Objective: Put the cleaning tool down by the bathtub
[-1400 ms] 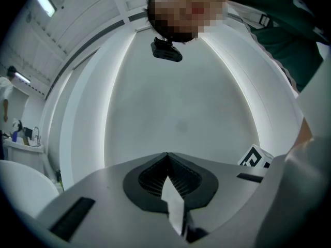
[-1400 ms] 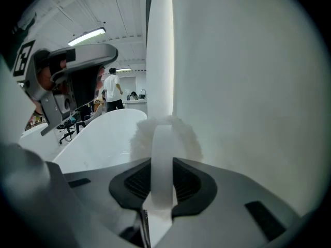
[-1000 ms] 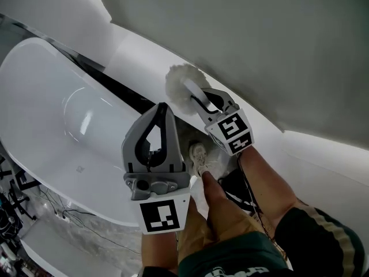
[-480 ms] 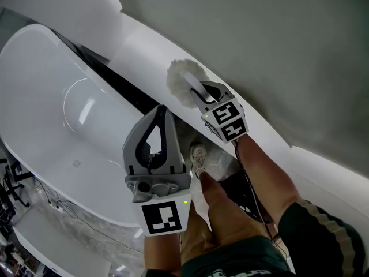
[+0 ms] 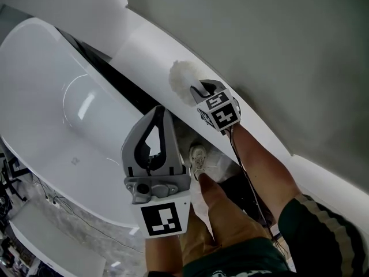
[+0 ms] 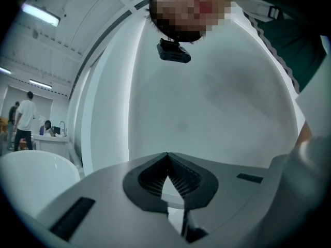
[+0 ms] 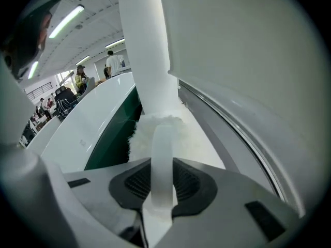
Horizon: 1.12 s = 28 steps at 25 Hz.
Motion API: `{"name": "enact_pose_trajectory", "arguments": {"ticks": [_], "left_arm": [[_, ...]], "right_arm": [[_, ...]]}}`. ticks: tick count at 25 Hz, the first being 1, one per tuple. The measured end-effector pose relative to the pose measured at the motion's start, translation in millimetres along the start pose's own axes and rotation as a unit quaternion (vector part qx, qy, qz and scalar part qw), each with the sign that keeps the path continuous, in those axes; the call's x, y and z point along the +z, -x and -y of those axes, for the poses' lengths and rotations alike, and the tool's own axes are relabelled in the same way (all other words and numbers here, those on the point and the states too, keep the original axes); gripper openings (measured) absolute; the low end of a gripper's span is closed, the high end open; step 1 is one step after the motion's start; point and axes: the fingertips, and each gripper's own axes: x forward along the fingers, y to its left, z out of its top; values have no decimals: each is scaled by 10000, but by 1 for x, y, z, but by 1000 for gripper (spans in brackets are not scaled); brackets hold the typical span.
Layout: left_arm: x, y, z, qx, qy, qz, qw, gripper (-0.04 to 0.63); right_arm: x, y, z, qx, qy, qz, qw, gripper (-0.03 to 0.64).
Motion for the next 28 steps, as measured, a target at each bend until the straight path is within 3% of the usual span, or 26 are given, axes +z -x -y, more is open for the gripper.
{"name": "enact_pose_trajectory", "arguments": {"ticks": [15, 23, 28], "left_arm": [[-28, -10, -6, 130, 373, -335, 9987, 8], [-29, -14, 4, 76, 288, -366, 9989, 8], [-33, -19, 10, 22, 314, -433, 9986, 9]], "right_arm": [[-40, -54, 7, 151, -261, -904, 9955, 92], [-43, -62, 5, 238, -313, -466, 9981, 94], [-42, -64, 5, 304, -318, -456, 9980, 93]]}}
